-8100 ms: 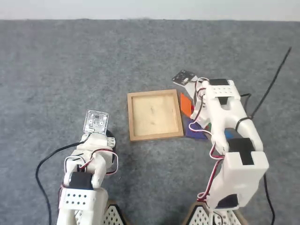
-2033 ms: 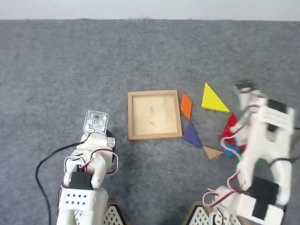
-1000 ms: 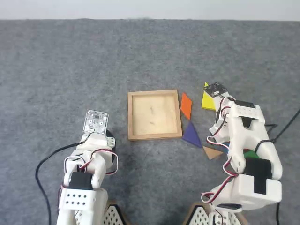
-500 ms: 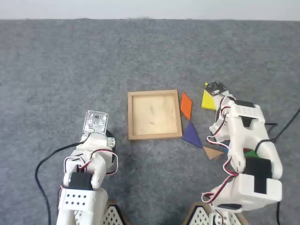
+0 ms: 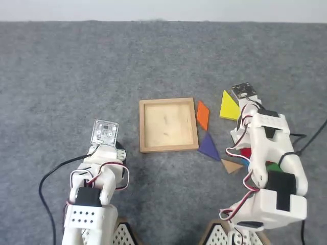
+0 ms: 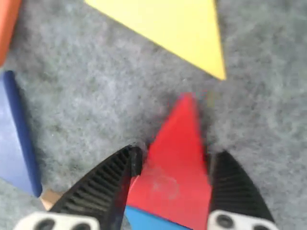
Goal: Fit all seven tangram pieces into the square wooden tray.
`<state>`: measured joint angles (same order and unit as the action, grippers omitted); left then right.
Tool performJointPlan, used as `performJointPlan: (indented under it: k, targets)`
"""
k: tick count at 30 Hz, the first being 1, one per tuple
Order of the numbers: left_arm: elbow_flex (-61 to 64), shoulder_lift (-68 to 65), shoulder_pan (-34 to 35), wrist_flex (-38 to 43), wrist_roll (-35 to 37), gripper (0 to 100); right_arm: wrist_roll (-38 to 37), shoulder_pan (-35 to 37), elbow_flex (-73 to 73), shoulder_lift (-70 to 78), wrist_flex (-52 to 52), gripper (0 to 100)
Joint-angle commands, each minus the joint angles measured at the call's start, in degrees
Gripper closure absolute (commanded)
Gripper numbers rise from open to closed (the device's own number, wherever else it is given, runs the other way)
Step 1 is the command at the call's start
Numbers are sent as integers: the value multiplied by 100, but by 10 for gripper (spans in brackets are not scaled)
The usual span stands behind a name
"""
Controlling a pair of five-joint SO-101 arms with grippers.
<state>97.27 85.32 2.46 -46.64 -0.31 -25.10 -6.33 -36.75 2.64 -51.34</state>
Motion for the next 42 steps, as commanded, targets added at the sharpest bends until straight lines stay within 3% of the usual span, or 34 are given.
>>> performJointPlan:
  k: [1,6,10,18,28,37,42]
  targets:
    - [-48,70,26,-9,35,985,-510,66,299,-4,-312,741]
    - [-48,70,26,-9,35,985,-993,418,281,-4,-523,578]
    - [-48,70,26,-9,35,985,-1108,699,264,4,-664,555]
    - [-48,70,26,-9,35,985,-782,189,404,251,-778,711]
    - [-48,70,26,-9,35,985,132,-321,2488,1701,-1147,853]
    - [-48,70,26,-9,35,985,862,-963,4862,3143,-1780,857]
    - [-48,70,26,-9,35,985,862,-1156,5503,3275,-2387,857]
